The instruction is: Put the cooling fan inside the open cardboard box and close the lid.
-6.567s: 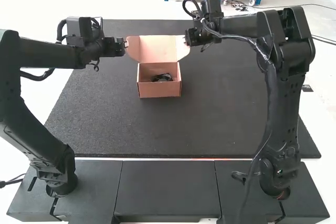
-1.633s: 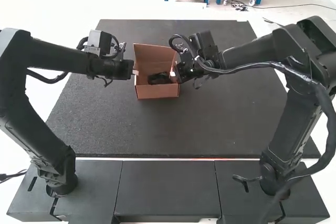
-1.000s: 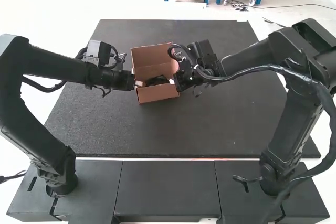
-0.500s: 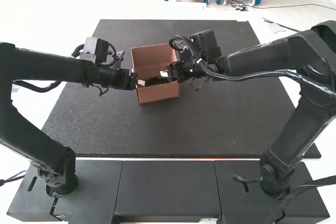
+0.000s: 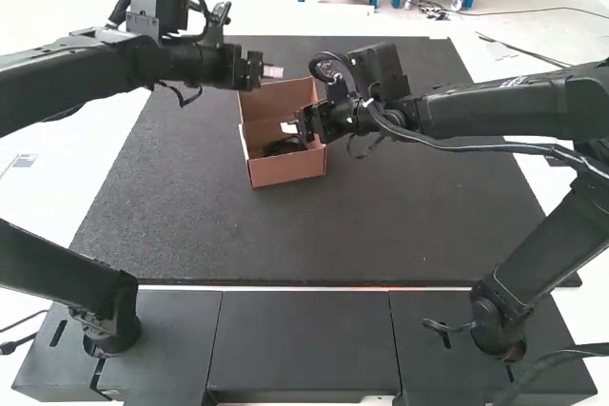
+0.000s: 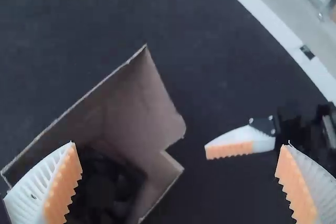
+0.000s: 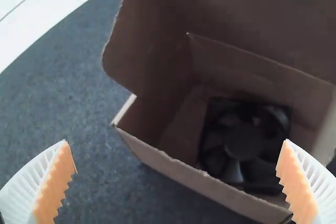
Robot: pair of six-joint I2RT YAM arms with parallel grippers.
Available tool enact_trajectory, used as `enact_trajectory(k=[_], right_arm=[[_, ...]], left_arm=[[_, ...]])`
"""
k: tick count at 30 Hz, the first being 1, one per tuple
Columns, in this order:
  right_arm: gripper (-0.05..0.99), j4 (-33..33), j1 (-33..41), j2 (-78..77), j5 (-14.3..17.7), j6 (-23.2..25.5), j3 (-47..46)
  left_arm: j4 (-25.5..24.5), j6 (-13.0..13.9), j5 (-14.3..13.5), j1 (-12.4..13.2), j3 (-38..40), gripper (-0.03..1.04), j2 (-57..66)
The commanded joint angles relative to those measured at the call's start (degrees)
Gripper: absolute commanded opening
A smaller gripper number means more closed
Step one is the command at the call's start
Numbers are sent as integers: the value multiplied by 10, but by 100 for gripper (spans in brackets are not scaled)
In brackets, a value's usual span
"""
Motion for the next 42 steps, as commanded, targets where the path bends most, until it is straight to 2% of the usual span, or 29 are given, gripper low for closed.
enact_trajectory(k=[1, 2, 5, 9, 14, 20, 27, 33, 42], right_arm=[[89, -1, 0, -11, -20, 3, -2], [90, -3, 0, -11, -24, 3, -3], [90, -5, 0, -19, -31, 2, -9], [90, -7, 0, -32, -52, 4, -21], [90, -20, 0, -40, -72, 5, -25], [90, -29, -1, -42, -81, 5, -25], [90, -30, 0, -42, -84, 5, -25], [90, -36, -1, -42, -86, 5, -29], [90, -51, -1, -47, -90, 5, -28]], left_arm=[[15, -17, 6, -3, 50, 87, 46], [27, -18, 5, -2, 61, 87, 62], [83, -17, -24, 1, 76, 87, 107], [150, -17, -34, 9, 87, 87, 172], [175, -15, -34, 20, 96, 89, 230], [164, -12, -34, 24, 91, 89, 247], [118, -8, -31, 25, 83, 89, 247], [77, -7, -14, 20, 57, 89, 240], [85, -11, -10, 3, -12, 89, 225]])
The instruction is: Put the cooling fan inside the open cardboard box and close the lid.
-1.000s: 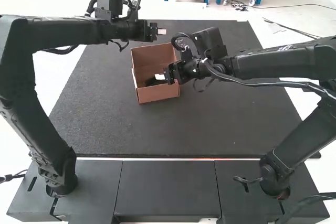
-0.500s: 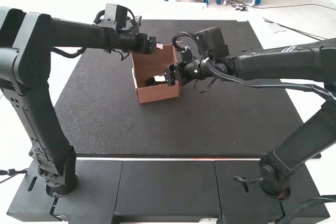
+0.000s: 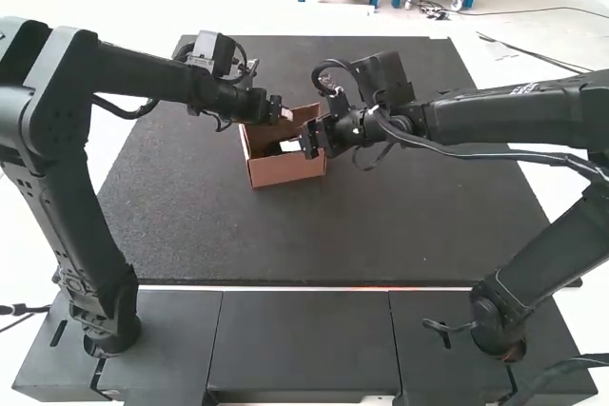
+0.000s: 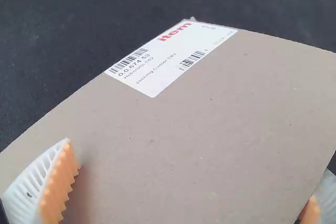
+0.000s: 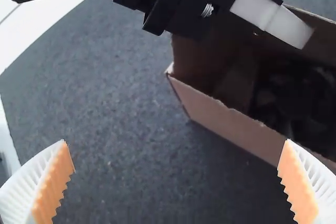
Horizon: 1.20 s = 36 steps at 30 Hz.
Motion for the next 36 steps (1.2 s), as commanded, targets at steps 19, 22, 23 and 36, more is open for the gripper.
enact_trajectory(k=[19, 22, 23, 36], right_arm=[[90, -26, 1, -25, -12, 3, -14], [90, -25, 4, -24, -11, 4, -14], [90, -24, 4, -24, -10, 5, -14], [90, -19, 5, -25, 3, 19, -13]], left_arm=[[1, -36, 77, -61, -68, 90, -45], [5, -36, 79, -62, -80, 90, -45], [6, -36, 81, -62, -84, 90, -45], [67, -92, 92, -24, -41, 91, -98]])
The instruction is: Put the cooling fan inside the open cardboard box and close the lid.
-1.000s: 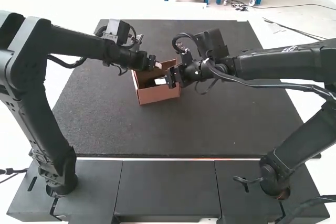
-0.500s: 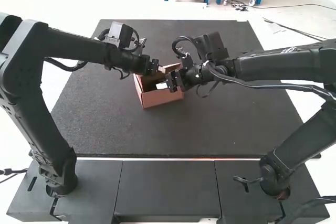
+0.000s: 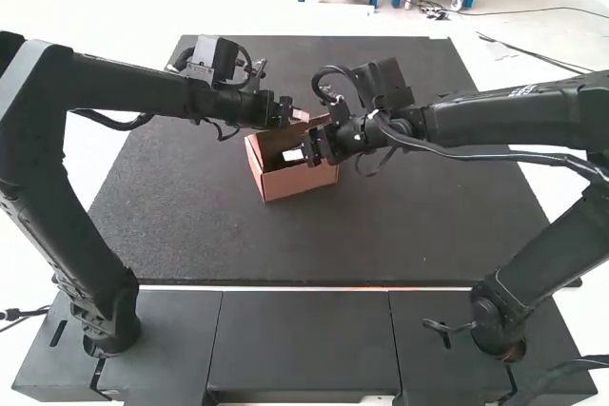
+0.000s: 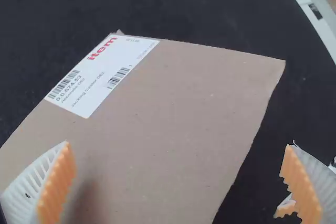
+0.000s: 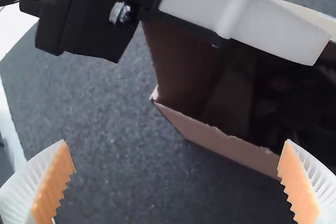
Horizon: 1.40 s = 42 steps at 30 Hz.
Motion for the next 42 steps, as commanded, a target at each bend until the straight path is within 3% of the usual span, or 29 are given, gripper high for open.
enact_trajectory(k=[1, 6, 12, 16, 23, 28, 42], right_arm=[[90, 7, 5, -25, 7, 10, -4], [90, 27, 6, -25, 18, 24, -3], [90, 66, 6, -23, 23, 50, 24], [90, 81, 6, -9, 30, 53, 60], [90, 92, 6, 53, 34, 52, 133], [90, 118, 6, 103, 35, 49, 147], [90, 135, 7, 164, 49, 19, 95]], left_arm=[[4, -28, 29, 21, 34, 91, -27], [2, -56, 40, 48, 71, 91, -38], [27, -80, 31, 80, 71, 91, -39], [49, -79, 29, 115, 38, 91, -39], [61, -73, 28, 126, -16, 91, -43], [87, -65, 12, 137, -43, 91, -50], [92, -52, 10, 236, -57, 91, -63]])
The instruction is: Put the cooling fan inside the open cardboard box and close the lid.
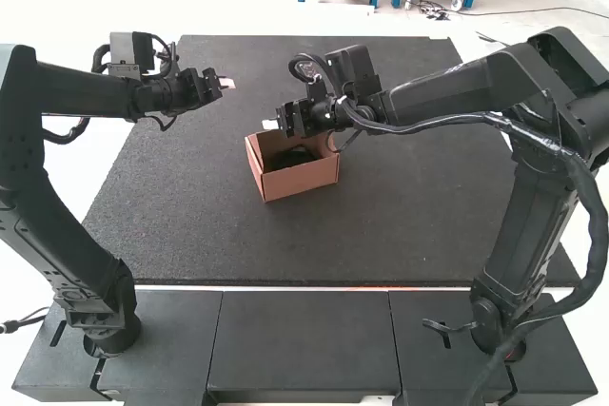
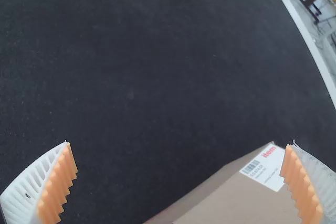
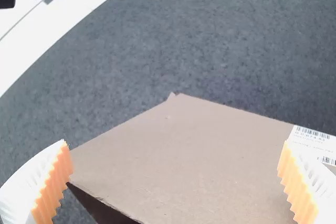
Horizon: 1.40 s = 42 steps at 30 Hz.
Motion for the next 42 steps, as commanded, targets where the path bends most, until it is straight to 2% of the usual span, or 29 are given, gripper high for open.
enact_trajectory(k=[1, 9, 16, 21, 24, 33, 39, 42], right_arm=[[90, 4, 7, -2, 8, -13, -28], [90, 13, 16, -3, 11, -17, -86], [90, 66, 18, 9, 21, -14, -138], [90, 95, 23, 19, 22, -13, -163], [90, 98, 22, 16, 22, -7, -160], [91, 125, 17, -51, 38, 28, -129], [91, 118, 6, -100, 39, 49, -101], [91, 118, -15, -130, 64, 53, -103]], left_arm=[[-4, 20, 0, 18, 4, 91, -19], [-23, 33, 12, 26, -3, 91, -34], [-33, 47, 12, 28, -17, 91, -50], [-38, 55, 13, 40, -28, 93, -66], [-37, 54, 14, 46, -29, 93, -79], [-20, 49, 11, 41, -25, 93, -107], [-18, 49, -4, 41, -30, 93, -132], [-14, 54, -21, 41, -40, 93, -155]])
